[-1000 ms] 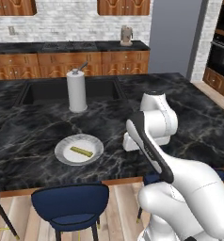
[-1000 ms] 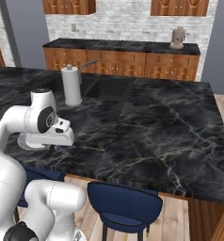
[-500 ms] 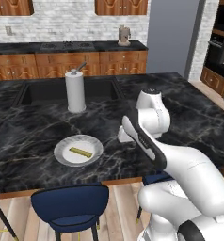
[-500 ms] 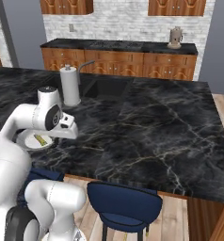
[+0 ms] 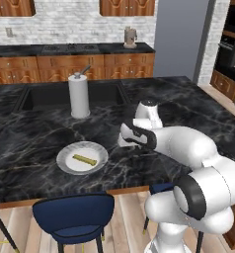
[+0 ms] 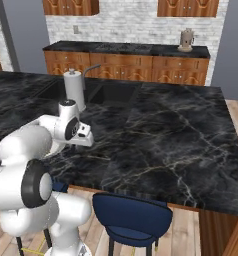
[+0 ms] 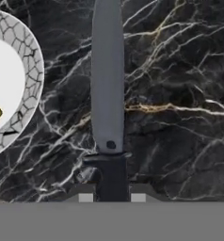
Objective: Retrieve the butter from the fridge and place it on a plate on the dining table. Then retrieve the butter knife by the fridge and place it near the plate.
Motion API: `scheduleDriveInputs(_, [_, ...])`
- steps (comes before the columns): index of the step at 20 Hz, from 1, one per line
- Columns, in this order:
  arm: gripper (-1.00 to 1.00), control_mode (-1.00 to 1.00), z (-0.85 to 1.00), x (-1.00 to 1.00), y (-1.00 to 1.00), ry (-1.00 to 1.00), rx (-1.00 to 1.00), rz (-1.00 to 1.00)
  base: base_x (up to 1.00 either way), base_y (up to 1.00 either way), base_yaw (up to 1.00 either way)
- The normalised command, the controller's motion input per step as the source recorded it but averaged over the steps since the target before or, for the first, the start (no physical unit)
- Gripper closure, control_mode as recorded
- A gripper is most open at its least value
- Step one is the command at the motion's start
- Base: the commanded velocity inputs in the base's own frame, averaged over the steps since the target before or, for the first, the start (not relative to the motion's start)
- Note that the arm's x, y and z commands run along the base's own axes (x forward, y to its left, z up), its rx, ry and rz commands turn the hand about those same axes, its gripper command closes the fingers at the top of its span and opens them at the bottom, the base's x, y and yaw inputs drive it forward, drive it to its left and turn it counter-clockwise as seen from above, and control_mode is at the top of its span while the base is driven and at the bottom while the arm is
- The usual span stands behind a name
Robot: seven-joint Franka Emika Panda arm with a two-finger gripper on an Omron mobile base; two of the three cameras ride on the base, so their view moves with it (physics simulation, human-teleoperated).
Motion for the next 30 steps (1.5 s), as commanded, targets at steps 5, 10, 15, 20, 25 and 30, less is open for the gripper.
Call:
scheduleDriveInputs(5, [1.0, -1.0, -0.54, 0.85, 0.11, -0.02, -0.03, -0.01, 0.0, 0.0, 0.0])
scheduleDriveInputs(10, [1.0, -1.0, -0.52, 0.48, 0.25, 0.0, -0.06, -0.02, 0.0, 0.0, 0.0])
scheduleDriveInputs(15, [1.0, -1.0, -0.4, 0.12, 0.06, 0.0, -0.02, -0.01, 0.0, 0.0, 0.0])
scheduleDriveInputs(20, [1.0, -1.0, -0.3, 0.0, 0.0, 0.0, 0.01, 0.0, 0.0, 0.0, 0.0])
scheduleDriveInputs(25, [-1.0, -1.0, -0.14, 0.0, 0.0, -0.05, 0.01, 0.0, 0.0, 0.0, 0.0])
scheduleDriveInputs(30, [-1.0, -1.0, -0.01, 0.0, 0.0, -0.04, 0.0, 0.0, 0.0, 0.0, 0.0])
